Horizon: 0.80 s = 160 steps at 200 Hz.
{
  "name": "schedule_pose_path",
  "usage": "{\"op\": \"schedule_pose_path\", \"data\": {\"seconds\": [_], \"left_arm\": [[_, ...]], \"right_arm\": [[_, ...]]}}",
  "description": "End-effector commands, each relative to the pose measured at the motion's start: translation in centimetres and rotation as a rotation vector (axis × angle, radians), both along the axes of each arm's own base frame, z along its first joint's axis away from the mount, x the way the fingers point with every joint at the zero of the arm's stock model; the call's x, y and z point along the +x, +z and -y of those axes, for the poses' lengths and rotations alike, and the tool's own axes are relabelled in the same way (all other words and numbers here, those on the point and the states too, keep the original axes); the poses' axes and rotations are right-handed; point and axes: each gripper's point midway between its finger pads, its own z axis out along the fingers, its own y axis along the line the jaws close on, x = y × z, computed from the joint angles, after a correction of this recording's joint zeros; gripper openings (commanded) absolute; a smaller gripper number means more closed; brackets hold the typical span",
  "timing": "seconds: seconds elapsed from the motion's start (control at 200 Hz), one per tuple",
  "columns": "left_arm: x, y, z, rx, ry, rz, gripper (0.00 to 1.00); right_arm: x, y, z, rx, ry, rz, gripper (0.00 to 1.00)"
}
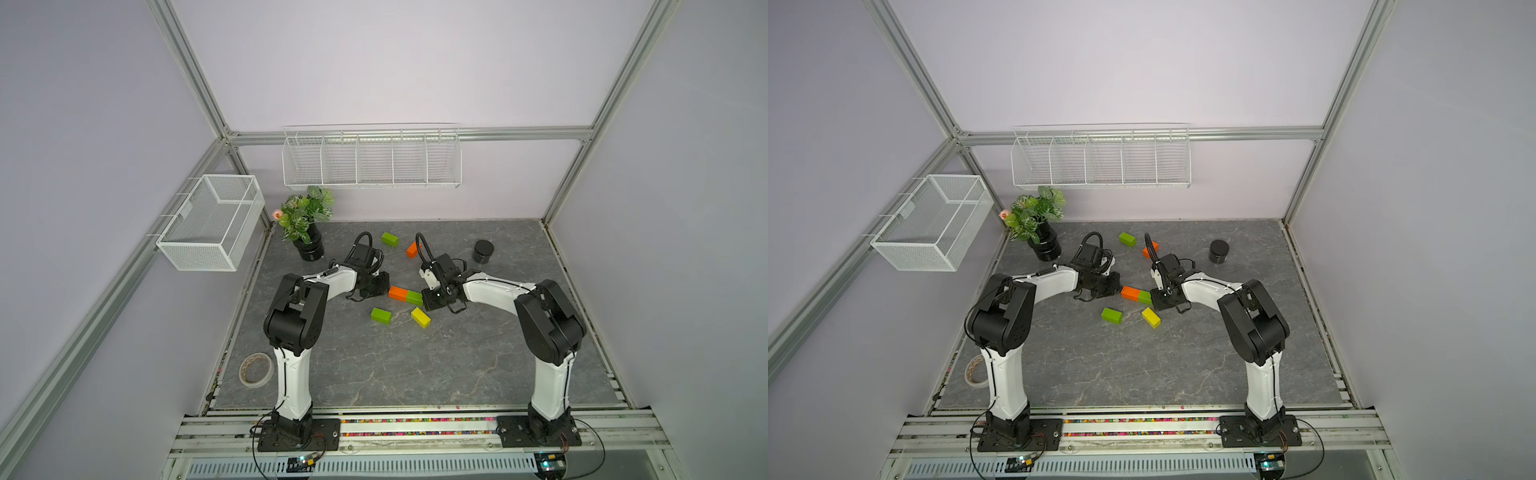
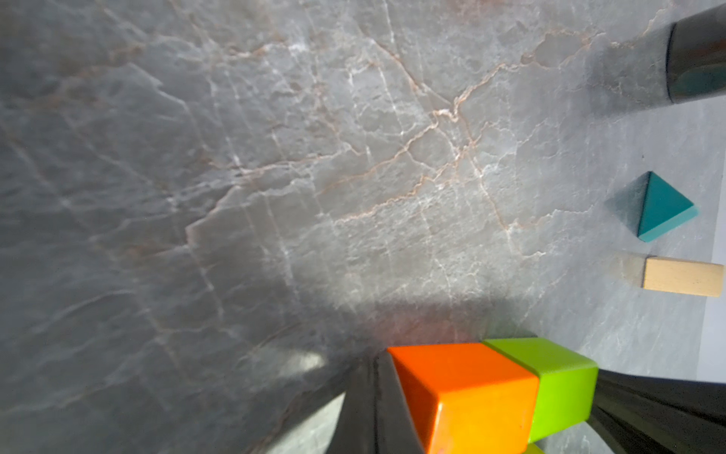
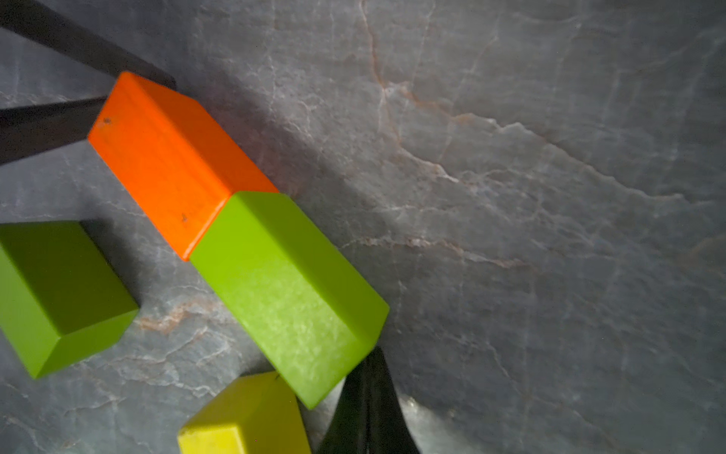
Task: Assemble a piece of candy with building blocks
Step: Assemble the building block at the center of the board.
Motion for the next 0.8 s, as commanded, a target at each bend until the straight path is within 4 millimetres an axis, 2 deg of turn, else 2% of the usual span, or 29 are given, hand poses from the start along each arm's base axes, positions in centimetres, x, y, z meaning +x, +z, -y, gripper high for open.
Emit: {"op": "schedule_pose_path", "data": {"seconds": [0.0, 0.31, 0.425, 0.485, 0.555, 0.705, 0.795], "left_arm": [[-0.4, -0.9, 0.7, -0.015, -0.008, -0.031, 0.00], [-1.0, -1.6, 0.5, -0.009, 0.002, -0.048, 0.00], [-0.2, -1.5, -1.5, 0.087, 0.074, -0.007, 0.00], [0.4, -0.8, -2.4, 0.123, 0.108, 0.025, 0.02], [1.1, 0.4, -3.0, 0.128, 0.128, 0.061, 0.16], [1.6, 3.0, -4.8, 0.180, 0.186, 0.138, 0.26], [1.4, 4.4, -5.6, 0.156, 0.216, 0.172, 0.29]], "right_arm": [[0.1, -0.1, -0.8, 0.012, 0.009, -0.004, 0.07], [0.4, -0.5, -0.3, -0.021, 0.007, 0.003, 0.07], [0.8, 0.1, 0.7, -0.060, -0.023, 0.046, 0.19], [1.1, 0.8, 1.3, -0.075, -0.043, 0.078, 0.25], [1.2, 1.9, 1.8, -0.087, -0.056, 0.114, 0.33], [0.9, 4.5, 2.4, -0.084, -0.054, 0.159, 0.34], [0.1, 5.2, 2.2, -0.053, -0.046, 0.160, 0.35]]}}
